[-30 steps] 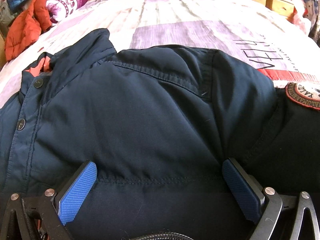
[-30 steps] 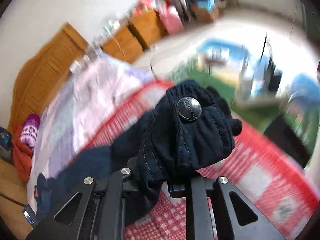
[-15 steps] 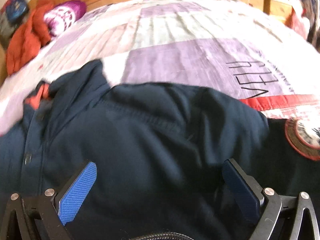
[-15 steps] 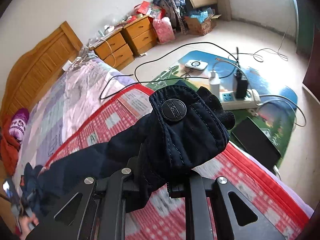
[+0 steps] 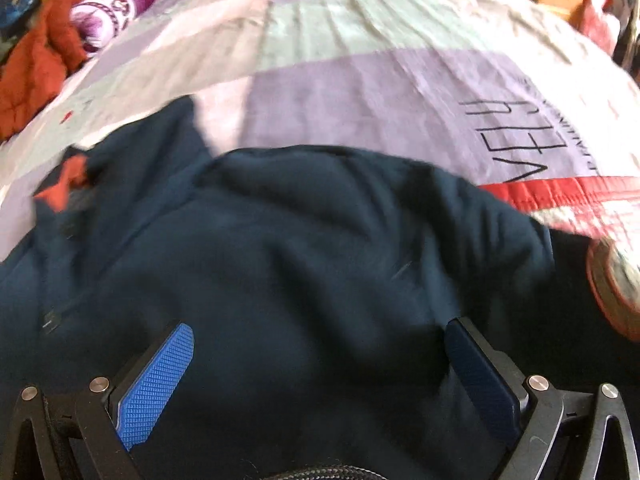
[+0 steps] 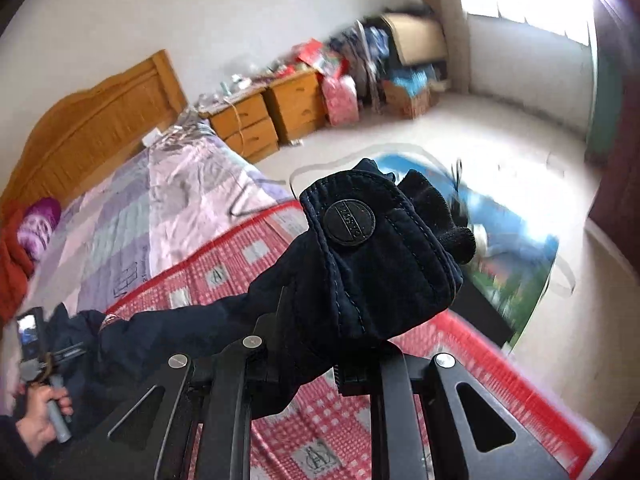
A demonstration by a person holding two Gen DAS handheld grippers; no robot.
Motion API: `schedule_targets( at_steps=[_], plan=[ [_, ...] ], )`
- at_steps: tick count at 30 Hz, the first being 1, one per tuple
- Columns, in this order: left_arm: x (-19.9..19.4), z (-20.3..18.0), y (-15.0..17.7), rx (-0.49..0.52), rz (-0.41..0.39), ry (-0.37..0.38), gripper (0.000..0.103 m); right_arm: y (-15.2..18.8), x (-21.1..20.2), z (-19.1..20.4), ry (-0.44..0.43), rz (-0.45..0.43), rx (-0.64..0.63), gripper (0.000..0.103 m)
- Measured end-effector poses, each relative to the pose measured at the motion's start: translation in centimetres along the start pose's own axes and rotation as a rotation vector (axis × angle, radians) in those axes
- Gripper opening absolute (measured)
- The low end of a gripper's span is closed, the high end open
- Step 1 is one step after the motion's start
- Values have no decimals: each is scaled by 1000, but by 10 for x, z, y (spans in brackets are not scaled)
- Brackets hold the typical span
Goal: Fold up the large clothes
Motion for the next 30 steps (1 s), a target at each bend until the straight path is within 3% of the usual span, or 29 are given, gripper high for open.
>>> schedule_targets(
  at_steps=[7, 10, 14, 18, 22, 25, 30],
  plan=[
    [-74, 82, 67, 55, -53, -25, 103, -48, -42, 107, -21, -133, -190, 17],
    [-104, 132, 102, 21, -48, -44, 103, -52, -53, 180, -62, -169, -292, 18],
    [-150, 203, 158, -3, -51, -74, 103, -30, -55, 293, -136, -179, -432, 18],
    [-180, 257, 205, -18, -48, -101, 103, 18, -47, 409, -224, -165, -559, 18],
    [-194, 302, 245, -28, -30, -126, 103, 109, -37, 523, -338, -132, -734, 18],
    [-194, 328, 267, -61, -17, -134, 103, 188, -25, 585, -408, -81, -866, 18],
    [-187, 357, 292, -139, -3, -147, 103, 299, -9, 640, -482, 25, -1002, 18]
  ],
)
Point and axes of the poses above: each gripper's, at about its wrist camera, not at the fingertips, and x roughly the way its jaws point, z to its left, y to its underside, the point moved 10 cm from there along x, roughly the way its jaws point, and after that the axes turned 4 degrees about x, right-handed, at the moved point
